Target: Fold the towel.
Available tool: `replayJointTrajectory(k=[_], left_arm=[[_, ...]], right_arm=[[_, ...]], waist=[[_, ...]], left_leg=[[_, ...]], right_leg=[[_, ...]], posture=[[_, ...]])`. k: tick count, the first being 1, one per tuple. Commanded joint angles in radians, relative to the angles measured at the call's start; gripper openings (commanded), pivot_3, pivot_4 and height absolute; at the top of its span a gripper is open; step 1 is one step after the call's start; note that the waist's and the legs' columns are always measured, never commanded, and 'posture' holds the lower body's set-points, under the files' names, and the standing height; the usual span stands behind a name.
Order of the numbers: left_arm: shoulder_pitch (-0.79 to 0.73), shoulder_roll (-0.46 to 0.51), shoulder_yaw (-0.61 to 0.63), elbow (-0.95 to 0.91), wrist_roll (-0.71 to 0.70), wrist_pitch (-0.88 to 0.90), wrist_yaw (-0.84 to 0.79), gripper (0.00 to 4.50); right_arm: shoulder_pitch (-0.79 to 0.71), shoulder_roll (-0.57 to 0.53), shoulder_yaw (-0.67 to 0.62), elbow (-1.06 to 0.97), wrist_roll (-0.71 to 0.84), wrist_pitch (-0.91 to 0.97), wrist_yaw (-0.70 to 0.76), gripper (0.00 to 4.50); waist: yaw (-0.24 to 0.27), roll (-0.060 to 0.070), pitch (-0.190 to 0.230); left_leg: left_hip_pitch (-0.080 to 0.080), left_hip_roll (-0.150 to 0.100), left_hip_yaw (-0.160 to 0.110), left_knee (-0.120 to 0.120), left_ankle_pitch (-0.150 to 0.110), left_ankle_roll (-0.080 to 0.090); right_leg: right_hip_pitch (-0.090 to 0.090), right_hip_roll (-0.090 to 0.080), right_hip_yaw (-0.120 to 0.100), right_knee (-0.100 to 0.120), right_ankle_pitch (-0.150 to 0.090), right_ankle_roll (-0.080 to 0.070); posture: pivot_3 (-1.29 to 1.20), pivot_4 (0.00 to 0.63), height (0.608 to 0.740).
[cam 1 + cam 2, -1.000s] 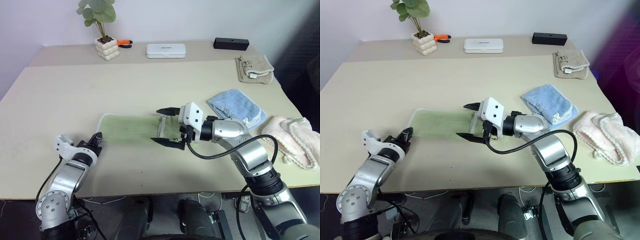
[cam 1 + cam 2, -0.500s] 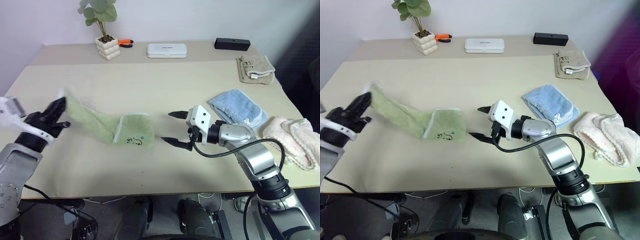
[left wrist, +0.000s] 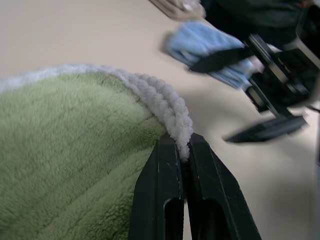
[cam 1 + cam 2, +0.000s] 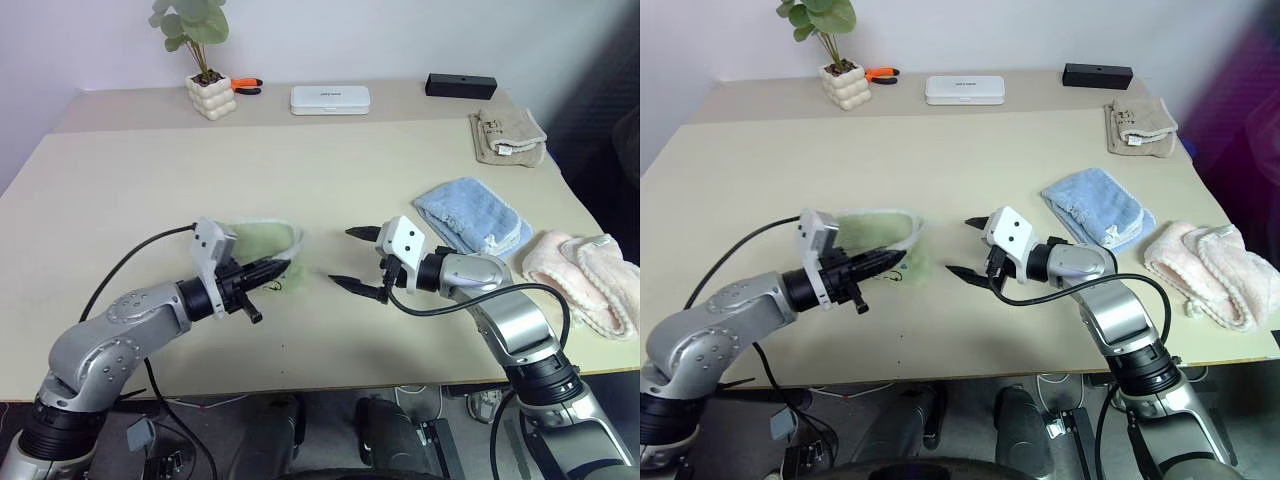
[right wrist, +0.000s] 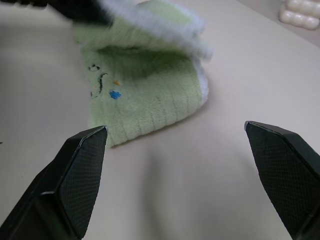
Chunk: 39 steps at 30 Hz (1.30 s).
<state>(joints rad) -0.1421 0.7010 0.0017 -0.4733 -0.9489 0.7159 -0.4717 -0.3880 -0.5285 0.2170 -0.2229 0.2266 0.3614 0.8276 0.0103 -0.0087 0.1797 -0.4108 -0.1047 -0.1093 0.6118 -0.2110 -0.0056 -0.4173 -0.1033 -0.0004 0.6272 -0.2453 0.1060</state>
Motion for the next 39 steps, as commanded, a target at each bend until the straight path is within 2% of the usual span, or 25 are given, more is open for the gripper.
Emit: replayJointTrajectory(k=[1, 3, 8, 9, 11, 12, 14, 15, 18, 19, 20, 25, 29, 34, 37, 39], left_arm=[[-0.02, -0.023, -0.007, 0.006, 0.038, 0.0, -0.029, 0.34], [-0.018, -0.037, 0.015, 0.014, 0.03, 0.007, -0.032, 0.97], [0.021, -0.021, 0.108, 0.002, -0.01, 0.032, -0.045, 3.39], [0.043, -0.008, 0.143, -0.007, -0.026, 0.037, -0.056, 3.39], [0.087, 0.003, 0.246, -0.022, -0.101, 0.045, -0.071, 3.47], [0.098, 0.003, 0.278, -0.027, -0.126, 0.047, -0.072, 3.47], [0.101, -0.004, 0.361, -0.029, -0.119, 0.015, -0.024, 2.88], [0.093, -0.005, 0.378, -0.018, -0.089, 0.007, 0.014, 2.58], [0.054, -0.025, 0.358, 0.012, 0.002, -0.007, 0.087, 1.13], [0.042, -0.038, 0.342, 0.019, 0.021, -0.012, 0.101, 1.08], [0.032, -0.05, 0.319, 0.025, 0.054, -0.021, 0.112, 1.08], [-0.025, -0.125, 0.153, 0.137, 0.263, -0.081, 0.139, 1.08], [-0.025, -0.148, 0.046, 0.223, 0.408, -0.143, 0.102, 1.08], [-0.03, -0.198, 0.04, 0.289, 0.462, -0.179, 0.092, 1.08], [-0.005, -0.209, 0.067, 0.269, 0.457, -0.19, 0.072, 1.08], [0.005, -0.235, 0.132, 0.241, 0.405, -0.199, 0.071, 1.08]], right_arm=[[-0.002, -0.005, -0.033, -0.019, -0.001, -0.019, -0.006, 4.5], [0.0, -0.006, -0.034, -0.023, -0.002, -0.017, -0.006, 4.5], [-0.004, -0.013, -0.039, -0.028, 0.001, -0.01, -0.001, 4.5], [-0.007, -0.012, -0.043, -0.028, 0.006, -0.004, 0.0, 4.5], [-0.016, -0.008, -0.053, -0.026, 0.015, 0.008, -0.002, 3.96], [-0.018, -0.006, -0.057, -0.024, 0.018, 0.011, -0.002, 3.63], [-0.038, 0.016, -0.07, -0.039, 0.049, 0.043, -0.005, 2.75], [-0.053, 0.035, -0.073, -0.049, 0.066, 0.062, -0.013, 2.23], [-0.105, 0.108, -0.061, -0.055, 0.099, 0.124, -0.056, 0.72], [-0.118, 0.134, -0.05, -0.051, 0.098, 0.138, -0.074, 0.2], [-0.128, 0.159, -0.036, -0.044, 0.091, 0.145, -0.09, 0.09], [-0.174, 0.272, 0.101, 0.107, -0.034, 0.077, -0.146, 0.09], [-0.182, 0.312, 0.191, 0.255, -0.126, 0.062, -0.164, 0.09], [-0.182, 0.337, 0.203, 0.379, -0.204, 0.044, -0.233, 0.09], [-0.169, 0.336, 0.159, 0.334, -0.179, 0.044, -0.225, 0.09], [-0.158, 0.326, 0.129, 0.282, -0.148, 0.04, -0.204, 0.09]], waist=[[0.001, 0.0, 0.0], [0.001, 0.0, 0.0], [-0.001, 0.0, 0.0], [-0.003, 0.0, 0.0], [-0.005, 0.0, 0.0], [-0.004, 0.0, 0.0], [0.0, 0.0, 0.0], [0.0, 0.0, 0.0], [0.001, 0.0, 0.0], [0.001, 0.0, 0.0], [0.001, 0.0, 0.0], [0.001, 0.0, 0.0], [-0.002, 0.0, 0.0], [-0.004, 0.0, 0.0], [-0.006, 0.0, -0.001], [-0.006, 0.0, -0.001]], left_leg=[[0.0, 0.0, 0.0, 0.0, 0.0, 0.0], [0.0, 0.0, 0.0, 0.0, 0.0, 0.0], [0.0, 0.0, 0.0, 0.0, 0.0, 0.0], [0.0, 0.0, 0.0, 0.0, 0.0, 0.0], [0.0, 0.0, 0.0, 0.0, 0.0, 0.0], [0.0, 0.0, 0.0, 0.0, 0.0, 0.0], [-0.001, 0.001, -0.001, 0.0, 0.0, 0.0], [-0.001, 0.001, -0.001, 0.001, 0.0, 0.0], [-0.001, 0.001, -0.001, 0.001, 0.0, 0.0], [-0.001, 0.001, -0.001, 0.001, 0.0, 0.0], [-0.001, 0.001, -0.001, 0.001, 0.0, 0.0], [-0.001, -0.001, -0.001, 0.0, 0.0, 0.0], [0.0, -0.001, 0.0, 0.0, 0.0, -0.001], [0.0, -0.001, 0.0, 0.0, 0.001, -0.001], [0.001, -0.001, -0.001, 0.0, 0.001, -0.002], [0.001, -0.001, -0.001, 0.0, 0.001, -0.002]], right_leg=[[0.0, 0.0, 0.0, 0.0, 0.0, 0.0], [0.0, 0.0, 0.0, 0.0, 0.0, 0.0], [0.0, 0.0, 0.0, 0.0, 0.0, 0.0], [0.0, 0.0, 0.0, 0.0, 0.0, 0.0], [-0.001, 0.0, 0.0, 0.001, 0.0, 0.0], [-0.001, 0.0, 0.0, 0.001, 0.0, 0.0], [-0.002, -0.001, 0.0, 0.001, 0.0, 0.0], [-0.001, -0.001, 0.0, 0.001, 0.0, 0.0], [-0.001, -0.001, 0.0, 0.001, 0.0, 0.0], [-0.001, -0.001, 0.001, 0.001, 0.0, 0.0], [-0.001, 0.0, 0.0, 0.001, 0.0, 0.0], [-0.001, 0.0, 0.0, 0.002, 0.002, 0.003], [-0.002, 0.001, 0.0, 0.003, 0.003, 0.004], [-0.003, 0.001, 0.0, 0.004, 0.003, 0.004], [-0.003, 0.001, 0.0, 0.004, 0.003, 0.004], [-0.003, 0.001, 0.0, 0.004, 0.003, 0.004]], posture=[[0.0, 0.15, 0.74], [0.0, 0.15, 0.74], [0.0, 0.15, 0.74], [0.0, 0.15, 0.74], [0.0, 0.15, 0.74], [0.0, 0.15, 0.74], [0.0, 0.15, 0.74], [0.0, 0.15, 0.74], [0.0, 0.15, 0.74], [0.0, 0.15, 0.74], [0.0, 0.15, 0.74], [0.0, 0.15, 0.74], [0.0, 0.15, 0.74], [0.0, 0.15, 0.74], [0.0, 0.15, 0.74], [0.0, 0.15, 0.74]])
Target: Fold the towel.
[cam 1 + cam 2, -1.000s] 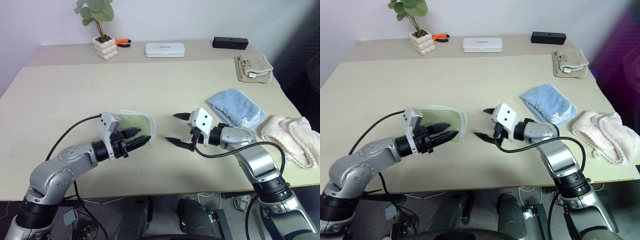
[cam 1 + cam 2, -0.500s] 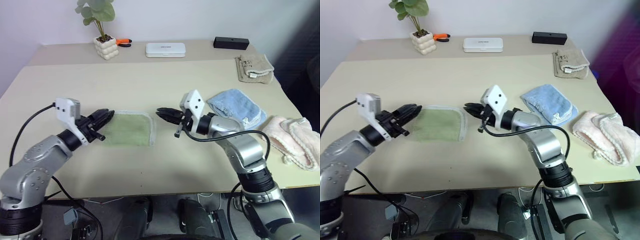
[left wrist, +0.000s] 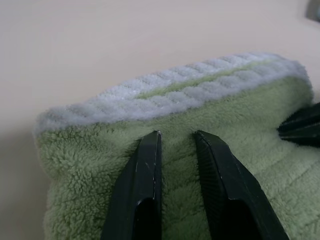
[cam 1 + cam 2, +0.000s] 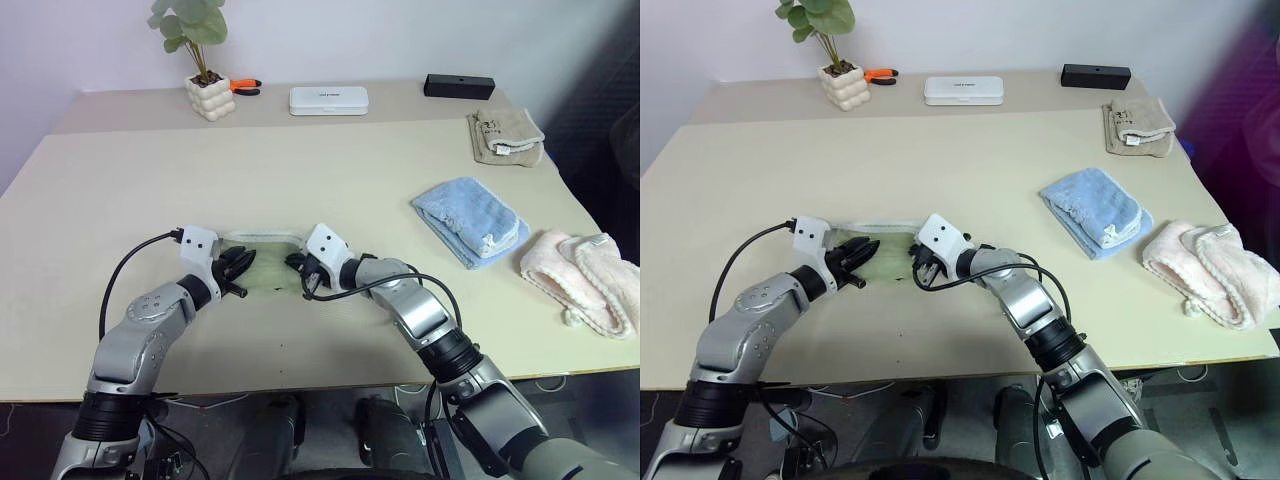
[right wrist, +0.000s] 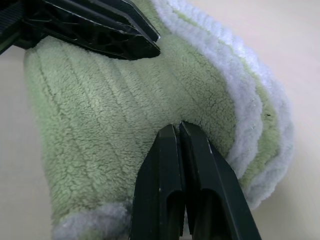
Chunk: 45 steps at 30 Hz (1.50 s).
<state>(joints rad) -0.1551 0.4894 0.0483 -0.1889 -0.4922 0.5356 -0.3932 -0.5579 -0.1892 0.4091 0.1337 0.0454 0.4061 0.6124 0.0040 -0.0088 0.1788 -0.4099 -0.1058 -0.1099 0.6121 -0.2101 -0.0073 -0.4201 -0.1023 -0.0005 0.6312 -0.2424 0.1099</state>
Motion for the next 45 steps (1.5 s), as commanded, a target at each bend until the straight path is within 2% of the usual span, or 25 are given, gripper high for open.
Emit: replayJointTrajectory(k=[1, 2, 4, 6, 10, 11, 17, 24, 25, 26, 33, 37, 40, 45], left_arm=[[0.019, -0.042, 0.131, -0.058, -0.09, -0.019, -0.001, 1.08], [0.019, -0.056, 0.181, -0.073, -0.132, -0.015, 0.006, 1.08], [0.03, -0.049, 0.303, -0.094, -0.213, 0.019, 0.036, 1.57], [0.055, -0.023, 0.37, -0.109, -0.249, 0.057, 0.048, 2.39], [0.099, -0.005, 0.482, -0.091, -0.358, 0.179, 0.106, 4.42], [0.105, -0.006, 0.498, -0.085, -0.389, 0.215, 0.119, 4.5], [0.118, -0.029, 0.451, -0.079, -0.537, 0.396, 0.13, 4.5], [0.034, -0.12, 0.349, -0.026, -0.556, 0.484, 0.198, 4.5], [0.023, -0.135, 0.337, -0.017, -0.554, 0.485, 0.201, 3.99], [0.016, -0.143, 0.333, -0.01, -0.552, 0.486, 0.203, 3.73], [0.007, -0.171, 0.342, -0.018, -0.57, 0.483, 0.209, 0.18], [-0.029, -0.197, 0.421, -0.019, -0.571, 0.373, 0.228, 0.08], [-0.126, -0.197, 0.633, 0.037, -0.547, 0.151, 0.381, 0.08], [-0.149, -0.212, 0.839, 0.049, -0.49, -0.095, 0.582, 0.08]], right_arm=[[0.018, -0.022, -0.075, -0.105, 0.047, -0.007, 0.028, 0.09], [0.025, -0.036, -0.083, -0.135, 0.058, -0.018, 0.047, 0.32], [0.048, -0.1, -0.096, -0.235, 0.088, -0.039, 0.124, 0.86], [0.065, -0.143, -0.115, -0.307, 0.122, -0.023, 0.168, 1.89], [0.09, -0.205, -0.15, -0.402, 0.182, 0.025, 0.219, 3.91], [0.098, -0.222, -0.15, -0.42, 0.191, 0.028, 0.236, 4.45], [0.117, -0.271, -0.141, -0.472, 0.213, 0.022, 0.299, 4.49], [0.118, -0.262, -0.125, -0.472, 0.19, -0.005, 0.295, 4.49], [0.121, -0.261, -0.123, -0.477, 0.185, -0.007, 0.289, 4.5], [0.123, -0.26, -0.121, -0.481, 0.183, -0.008, 0.285, 4.5], [0.137, -0.26, -0.122, -0.499, 0.177, -0.006, 0.258, 4.5], [0.133, -0.248, -0.114, -0.502, 0.178, -0.006, 0.246, 4.5], [0.129, -0.246, -0.113, -0.497, 0.178, -0.01, 0.246, 4.5], [0.118, -0.246, -0.107, -0.471, 0.175, -0.03, 0.26, 4.5]], waist=[[0.0, 0.0, 0.0], [0.001, 0.0, 0.0], [0.001, -0.001, 0.0], [-0.004, -0.001, 0.0], [-0.016, 0.0, 0.0], [-0.016, 0.0, 0.0], [-0.014, -0.001, 0.0], [-0.011, -0.001, 0.0], [-0.01, -0.001, 0.0], [-0.009, -0.001, 0.0], [-0.011, -0.001, 0.0], [-0.011, -0.002, 0.0], [-0.012, -0.003, 0.001], [-0.02, -0.005, 0.0]], left_leg=[[0.0, 0.0, 0.0, 0.0, 0.0, 0.0], [0.0, 0.0, 0.0, 0.0, 0.0, 0.0], [-0.001, 0.0, -0.001, 0.0, 0.0, 0.0], [-0.002, 0.0, -0.001, 0.0, 0.0, 0.0], [-0.001, 0.001, -0.001, 0.0, 0.0, 0.0], [-0.001, 0.001, -0.001, 0.0, 0.0, 0.0], [-0.001, 0.0, -0.001, 0.001, 0.0, 0.0], [-0.001, 0.0, -0.001, 0.001, 0.0, 0.0], [-0.001, 0.0, -0.001, 0.001, 0.0, 0.0], [-0.001, 0.0, -0.001, 0.001, 0.0, 0.0], [-0.001, 0.0, -0.001, 0.001, 0.0, 0.0], [-0.001, 0.0, -0.001, 0.001, 0.0, 0.0], [-0.001, 0.001, -0.002, 0.001, 0.0, 0.0], [-0.001, 0.002, 0.0, 0.001, -0.002, -0.003]], right_leg=[[0.0, 0.0, 0.0, 0.0, 0.0, 0.0], [0.0, 0.0, 0.0, 0.0, 0.0, 0.0], [-0.001, 0.0, 0.0, 0.0, 0.0, 0.0], [0.0, 0.0, -0.001, 0.0, 0.0, 0.0], [0.0, 0.0, -0.001, 0.0, 0.0, 0.001], [0.0, 0.0, -0.001, 0.0, 0.0, 0.001], [0.001, -0.001, -0.001, -0.001, 0.0, 0.0], [0.002, -0.001, -0.001, -0.001, 0.0, 0.0], [0.002, -0.001, -0.001, -0.001, 0.0, 0.0], [0.002, -0.001, -0.001, -0.001, 0.0, 0.0], [0.002, -0.001, -0.001, -0.001, 0.0, 0.0], [0.002, -0.001, -0.001, -0.001, 0.0, 0.0], [0.001, -0.001, -0.001, -0.001, 0.0, 0.0], [0.0, 0.0, 0.0, -0.001, 0.001, 0.0]], posture=[[0.0, 0.15, 0.74], [0.0, 0.15, 0.74], [0.0, 0.15, 0.74], [0.0, 0.15, 0.74], [0.0, 0.15, 0.74], [0.0, 0.15, 0.74], [0.0, 0.15, 0.74], [0.0, 0.15, 0.74], [0.0, 0.15, 0.74], [0.0, 0.15, 0.74], [0.0, 0.15, 0.74], [0.0, 0.15, 0.74], [0.0, 0.15, 0.74], [0.0, 0.15, 0.74]])
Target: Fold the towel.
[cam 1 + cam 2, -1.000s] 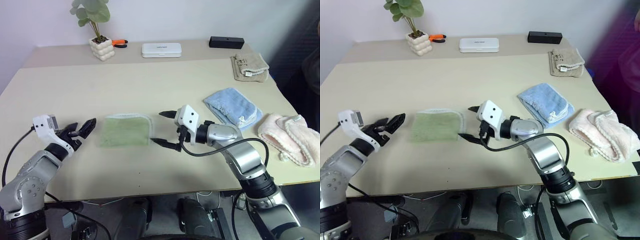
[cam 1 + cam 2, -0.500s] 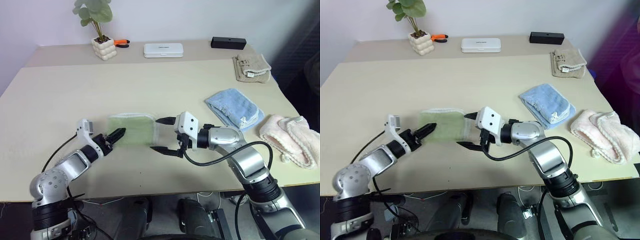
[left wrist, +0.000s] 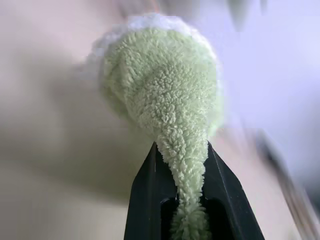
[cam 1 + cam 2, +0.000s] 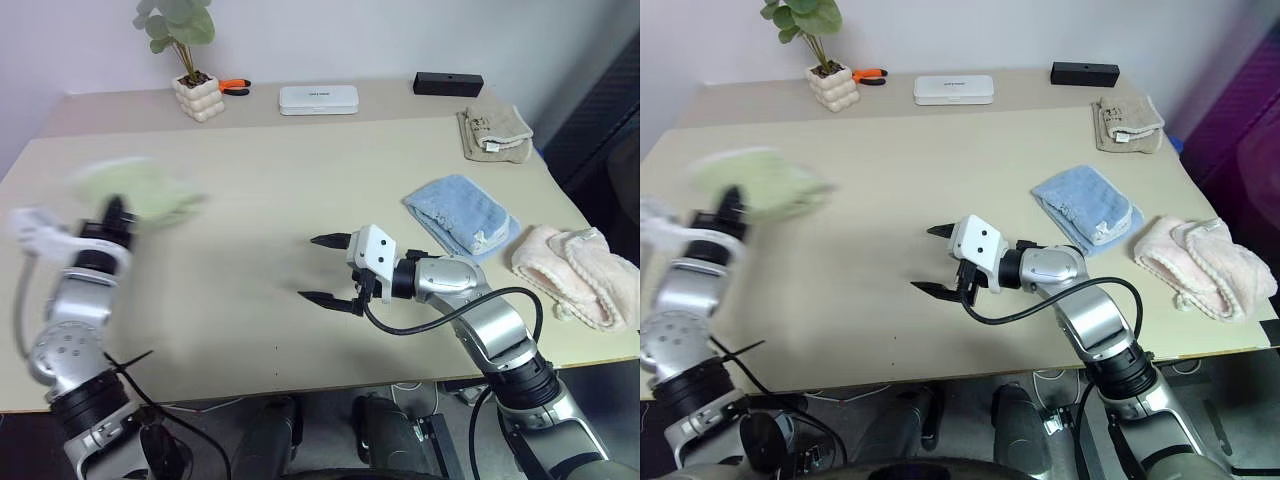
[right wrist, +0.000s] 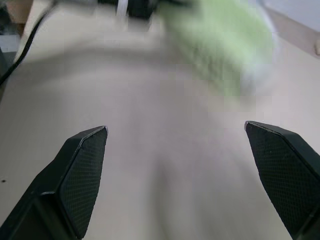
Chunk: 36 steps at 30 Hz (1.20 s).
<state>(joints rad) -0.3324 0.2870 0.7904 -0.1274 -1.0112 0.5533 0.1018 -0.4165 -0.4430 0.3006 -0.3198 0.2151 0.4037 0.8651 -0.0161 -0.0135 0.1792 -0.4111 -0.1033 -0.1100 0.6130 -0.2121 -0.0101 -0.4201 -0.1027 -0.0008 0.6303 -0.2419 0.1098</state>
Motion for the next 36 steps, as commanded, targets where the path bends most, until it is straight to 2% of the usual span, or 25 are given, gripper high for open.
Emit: replayJointTrajectory(k=[1, 7, 11, 12, 13, 16, 19, 21, 23, 26, 29, 31, 33, 36], left_arm=[[0.051, -0.027, 0.136, -0.003, 0.038, -0.145, 0.133, 0.08], [0.173, -0.122, 0.233, 0.015, -0.05, -0.214, 0.246, 0.08], [0.218, -0.145, 0.278, -0.023, -0.133, -0.26, 0.283, 1.52], [0.228, -0.142, 0.278, -0.03, -0.142, -0.267, 0.287, 2.19], [0.236, -0.137, 0.275, -0.033, -0.148, -0.272, 0.288, 2.53], [0.269, -0.092, 0.278, -0.056, -0.151, -0.288, 0.291, 4.06], [0.319, -0.027, 0.27, -0.097, -0.108, -0.299, 0.263, 4.06], [0.371, 0.056, 0.24, -0.137, -0.036, -0.29, 0.208, 4.06], [0.436, 0.159, 0.164, -0.18, 0.06, -0.265, 0.104, 4.06], [0.508, 0.286, -0.048, -0.265, 0.208, -0.233, -0.075, 4.06], [0.493, 0.33, -0.271, -0.354, 0.274, -0.21, -0.198, 4.06], [0.49, 0.379, -0.427, -0.383, 0.401, -0.223, -0.282, 4.06], [0.481, 0.395, -0.516, -0.391, 0.479, -0.234, -0.325, 4.06], [0.43, 0.35, -0.569, -0.352, 0.483, -0.234, -0.364, 4.06]], right_arm=[[-0.028, 0.011, 0.004, -0.007, 0.004, -0.035, 0.01, 4.5], [-0.049, 0.02, 0.012, 0.044, -0.006, -0.079, 0.031, 4.5], [-0.055, 0.014, 0.012, 0.068, -0.012, -0.099, 0.048, 4.5], [-0.055, 0.013, 0.011, 0.071, -0.013, -0.102, 0.051, 4.5], [-0.055, 0.013, 0.01, 0.073, -0.013, -0.105, 0.053, 4.5], [-0.058, 0.008, 0.006, 0.079, -0.012, -0.107, 0.062, 4.5], [-0.063, -0.002, -0.008, 0.087, -0.008, -0.107, 0.071, 4.5], [-0.076, -0.005, -0.034, 0.099, 0.006, -0.091, 0.067, 4.5], [-0.094, -0.003, -0.068, 0.121, 0.019, -0.07, 0.051, 4.5], [-0.107, -0.001, -0.125, 0.165, 0.005, -0.042, -0.02, 4.5], [-0.088, -0.014, -0.164, 0.214, -0.034, -0.042, -0.092, 4.5], [-0.062, -0.024, -0.209, 0.221, -0.016, -0.018, -0.118, 4.5], [-0.044, -0.03, -0.249, 0.218, 0.014, 0.008, -0.124, 4.5], [0.001, -0.059, -0.322, 0.2, 0.054, 0.055, -0.124, 4.5]], waist=[[0.008, -0.001, 0.0], [0.029, -0.009, -0.001], [0.03, -0.013, -0.002], [0.03, -0.013, -0.002], [0.029, -0.013, -0.002], [0.028, -0.013, -0.002], [0.026, -0.014, -0.002], [0.026, -0.014, -0.002], [0.028, -0.013, -0.002], [0.036, -0.011, -0.001], [0.045, -0.004, -0.003], [0.04, -0.005, -0.003], [0.028, -0.004, -0.003], [0.021, -0.002, -0.002]], left_leg=[[0.0, 0.0, 0.0, 0.0, 0.0, 0.0], [0.0, -0.001, -0.001, 0.002, -0.001, 0.001], [0.0, -0.001, -0.005, 0.004, -0.001, 0.001], [0.001, -0.001, -0.004, 0.004, -0.001, 0.001], [0.001, -0.001, -0.004, 0.004, -0.001, 0.001], [0.001, -0.001, -0.004, 0.004, -0.001, 0.001], [0.002, 0.0, -0.004, 0.003, -0.001, 0.001], [0.002, 0.0, -0.004, 0.003, -0.001, 0.001], [0.002, 0.0, -0.003, 0.003, -0.001, 0.001], [0.002, 0.0, -0.003, 0.003, -0.003, -0.001], [0.003, -0.002, -0.003, 0.001, -0.003, -0.001], [0.003, -0.001, -0.001, 0.0, -0.004, 0.0], [0.002, -0.001, -0.001, -0.002, -0.003, 0.003], [0.001, 0.001, 0.001, -0.006, -0.003, 0.003]], right_leg=[[0.0, 0.0, 0.0, 0.0, 0.0, 0.0], [0.002, 0.001, -0.001, -0.001, 0.0, 0.0], [0.004, 0.001, -0.002, -0.001, 0.0, 0.0], [0.006, 0.001, -0.002, -0.001, 0.0, 0.0], [0.006, 0.0, -0.002, -0.001, 0.0, 0.0], [0.006, 0.001, -0.002, -0.001, 0.0, -0.001], [0.006, 0.001, -0.002, -0.001, 0.0, -0.001], [0.006, 0.001, -0.002, -0.001, -0.001, -0.002], [0.005, 0.002, -0.002, -0.001, -0.002, -0.004], [0.005, 0.002, -0.002, -0.002, -0.003, -0.005], [0.007, 0.001, -0.002, -0.009, -0.002, -0.006], [0.008, 0.001, -0.002, -0.012, -0.002, -0.006], [0.007, 0.001, -0.001, -0.011, -0.001, -0.005], [0.004, 0.001, 0.0, -0.01, 0.001, -0.002]], posture=[[0.0, 0.15, 0.74], [0.0, 0.15, 0.74], [0.0, 0.15, 0.74], [0.0, 0.15, 0.74], [0.0, 0.15, 0.74], [0.0, 0.15, 0.74], [0.0, 0.15, 0.74], [0.0, 0.15, 0.74], [0.0, 0.15, 0.74], [0.0, 0.15, 0.74], [0.0, 0.15, 0.74], [0.0, 0.15, 0.74], [0.0, 0.15, 0.74], [0.0, 0.15, 0.74]])
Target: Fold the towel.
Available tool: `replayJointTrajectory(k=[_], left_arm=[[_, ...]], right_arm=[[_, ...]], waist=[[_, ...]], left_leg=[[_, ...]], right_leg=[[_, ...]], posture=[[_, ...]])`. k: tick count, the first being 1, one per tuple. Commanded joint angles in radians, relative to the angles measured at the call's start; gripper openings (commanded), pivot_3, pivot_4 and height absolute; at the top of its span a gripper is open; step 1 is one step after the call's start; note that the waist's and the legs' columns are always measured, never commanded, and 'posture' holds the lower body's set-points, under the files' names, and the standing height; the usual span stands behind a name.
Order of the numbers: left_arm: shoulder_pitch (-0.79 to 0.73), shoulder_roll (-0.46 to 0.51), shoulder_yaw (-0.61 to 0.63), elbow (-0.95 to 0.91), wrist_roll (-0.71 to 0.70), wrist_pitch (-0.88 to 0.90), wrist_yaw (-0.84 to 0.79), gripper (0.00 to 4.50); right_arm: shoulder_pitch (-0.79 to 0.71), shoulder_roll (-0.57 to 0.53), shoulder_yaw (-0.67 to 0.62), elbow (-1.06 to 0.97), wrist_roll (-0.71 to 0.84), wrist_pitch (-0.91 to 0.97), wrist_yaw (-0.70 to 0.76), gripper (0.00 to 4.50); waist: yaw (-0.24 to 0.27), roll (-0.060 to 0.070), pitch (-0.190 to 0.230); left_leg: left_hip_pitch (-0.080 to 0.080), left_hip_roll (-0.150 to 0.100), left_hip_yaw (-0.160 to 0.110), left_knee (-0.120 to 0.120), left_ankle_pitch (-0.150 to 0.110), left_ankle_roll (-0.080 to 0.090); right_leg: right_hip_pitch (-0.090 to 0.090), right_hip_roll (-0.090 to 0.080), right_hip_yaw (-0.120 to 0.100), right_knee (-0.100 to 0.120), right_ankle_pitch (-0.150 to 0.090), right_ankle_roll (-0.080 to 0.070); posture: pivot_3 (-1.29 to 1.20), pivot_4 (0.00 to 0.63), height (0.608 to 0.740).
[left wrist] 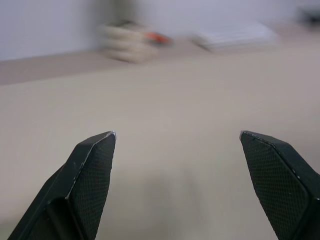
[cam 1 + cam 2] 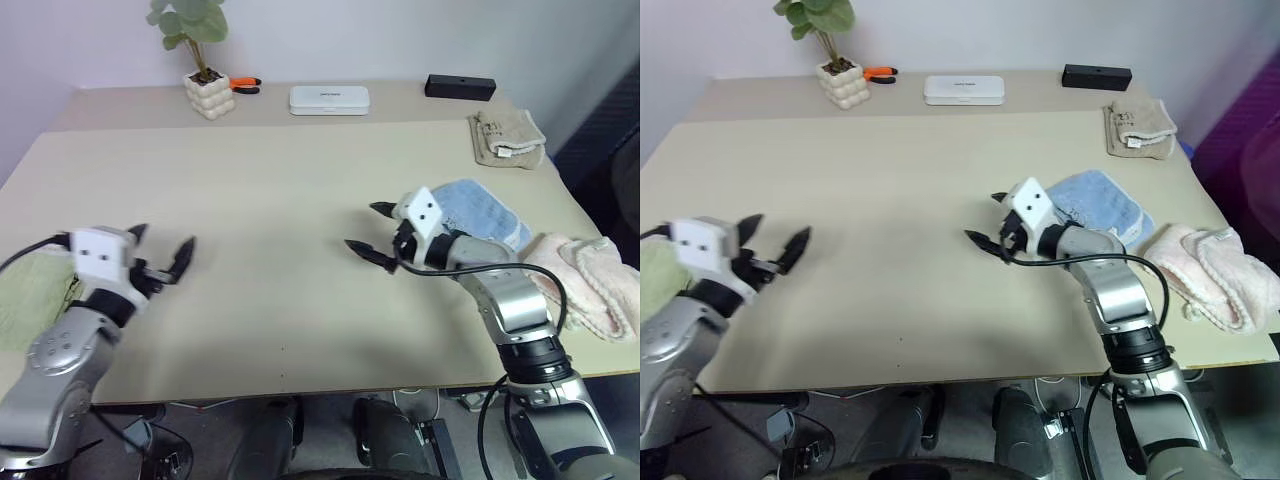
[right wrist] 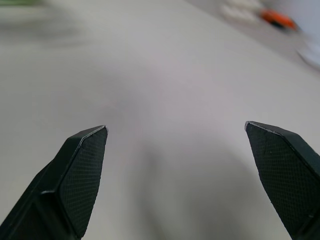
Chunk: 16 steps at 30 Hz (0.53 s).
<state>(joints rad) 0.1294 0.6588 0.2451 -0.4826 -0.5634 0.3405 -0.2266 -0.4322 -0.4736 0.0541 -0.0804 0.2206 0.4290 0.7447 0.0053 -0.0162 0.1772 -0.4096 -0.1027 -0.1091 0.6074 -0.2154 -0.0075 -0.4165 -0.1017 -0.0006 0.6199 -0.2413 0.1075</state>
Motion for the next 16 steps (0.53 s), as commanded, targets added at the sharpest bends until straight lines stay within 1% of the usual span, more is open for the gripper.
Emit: replayJointTrajectory(k=[1, 4, 8, 12, 16], left_arm=[[-0.043, -0.03, -0.038, 0.013, 0.051, -0.024, -0.047, 4.06], [-0.058, -0.038, -0.058, 0.051, 0.093, -0.041, -0.1, 4.06], [-0.062, -0.053, -0.055, 0.1, 0.123, -0.063, -0.153, 4.06], [-0.064, -0.065, -0.05, 0.124, 0.148, -0.074, -0.182, 4.06], [-0.066, -0.086, -0.046, 0.129, 0.166, -0.079, -0.191, 4.06]], right_arm=[[0.029, -0.041, -0.091, -0.042, 0.056, 0.038, -0.001, 4.5], [0.07, -0.07, -0.109, -0.066, 0.071, 0.048, 0.014, 4.5], [0.093, -0.071, -0.118, -0.078, 0.082, 0.055, 0.0, 4.5], [0.096, -0.07, -0.133, -0.081, 0.094, 0.07, -0.018, 4.5], [0.072, -0.068, -0.111, -0.075, 0.088, 0.066, -0.024, 4.5]], waist=[[0.001, 0.0, 0.0], [0.0, 0.001, 0.0], [-0.001, 0.002, 0.001], [0.005, 0.002, 0.001], [0.008, 0.002, 0.001]], left_leg=[[0.0, 0.001, 0.0, -0.001, 0.0, 0.0], [0.0, 0.006, 0.0, 0.001, -0.001, -0.003], [0.0, 0.009, 0.001, 0.004, -0.001, -0.003], [0.0, 0.009, 0.001, 0.006, -0.001, -0.003], [0.0, 0.009, 0.001, 0.006, -0.001, -0.003]], right_leg=[[-0.001, 0.0, 0.0, 0.0, 0.0, 0.0], [0.0, 0.004, -0.001, 0.001, 0.0, 0.0], [0.0, 0.007, -0.001, 0.001, 0.0, -0.006], [0.002, 0.007, -0.001, 0.0, 0.0, -0.007], [0.002, 0.006, -0.001, -0.001, 0.0, -0.006]], posture=[[0.0, 0.15, 0.74], [0.0, 0.15, 0.74], [0.0, 0.15, 0.74], [0.0, 0.15, 0.74], [0.0, 0.15, 0.74]])
